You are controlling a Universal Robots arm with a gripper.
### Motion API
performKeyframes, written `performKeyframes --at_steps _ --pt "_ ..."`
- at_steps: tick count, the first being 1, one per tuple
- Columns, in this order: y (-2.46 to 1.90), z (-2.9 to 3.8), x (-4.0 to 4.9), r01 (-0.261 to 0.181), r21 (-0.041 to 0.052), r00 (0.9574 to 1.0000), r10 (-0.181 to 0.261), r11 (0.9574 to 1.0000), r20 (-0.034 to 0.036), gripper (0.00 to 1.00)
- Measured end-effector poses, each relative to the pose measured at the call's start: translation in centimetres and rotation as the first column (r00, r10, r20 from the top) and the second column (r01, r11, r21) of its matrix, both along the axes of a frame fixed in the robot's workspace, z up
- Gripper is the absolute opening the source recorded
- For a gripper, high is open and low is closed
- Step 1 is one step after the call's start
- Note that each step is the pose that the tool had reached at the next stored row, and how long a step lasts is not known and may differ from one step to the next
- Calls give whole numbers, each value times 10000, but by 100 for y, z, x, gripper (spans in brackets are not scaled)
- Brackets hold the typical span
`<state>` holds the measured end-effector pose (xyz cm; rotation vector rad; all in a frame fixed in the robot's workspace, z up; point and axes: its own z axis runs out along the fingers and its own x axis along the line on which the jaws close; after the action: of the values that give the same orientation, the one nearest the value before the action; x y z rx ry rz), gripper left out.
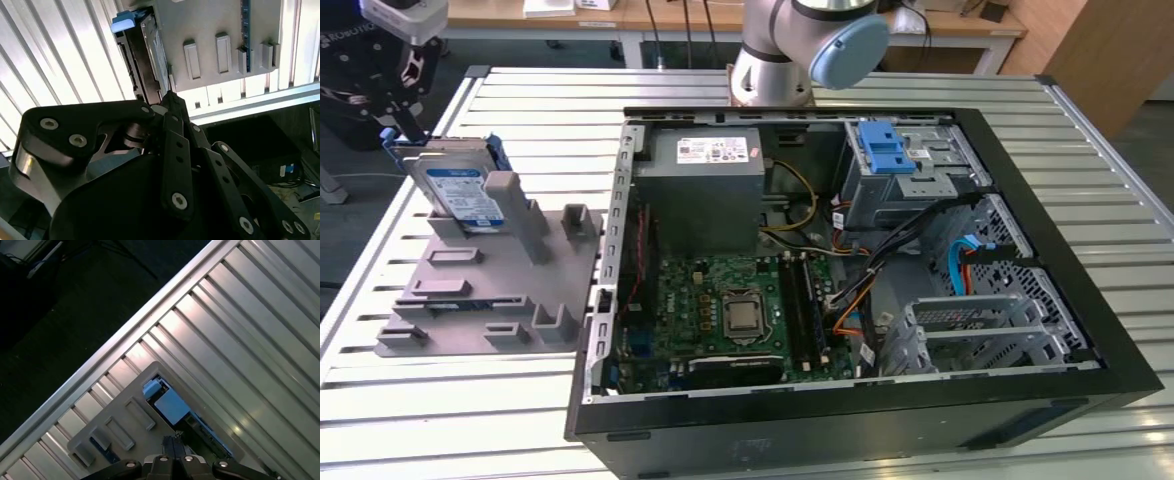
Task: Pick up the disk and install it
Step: 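Pick up the disk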
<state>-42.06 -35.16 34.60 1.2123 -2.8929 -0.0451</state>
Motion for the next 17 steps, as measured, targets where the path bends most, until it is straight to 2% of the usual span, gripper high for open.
performKeyframes --at_steps 3,6,10,11,14,17 --pt "0 -2 0 -544 1 9985 544 9985 1 11" --pt "0 -3 0 -1093 0 9940 1093 9940 0 11" --pt "0 -3 0 -1194 0 9928 1194 9928 0 11" --pt "0 -3 0 -1281 0 9918 1281 9918 0 11" --pt "0 -3 0 -1754 1 9845 1754 9845 1 11" --pt "0 -3 0 -1792 0 9838 1792 9838 0 11"
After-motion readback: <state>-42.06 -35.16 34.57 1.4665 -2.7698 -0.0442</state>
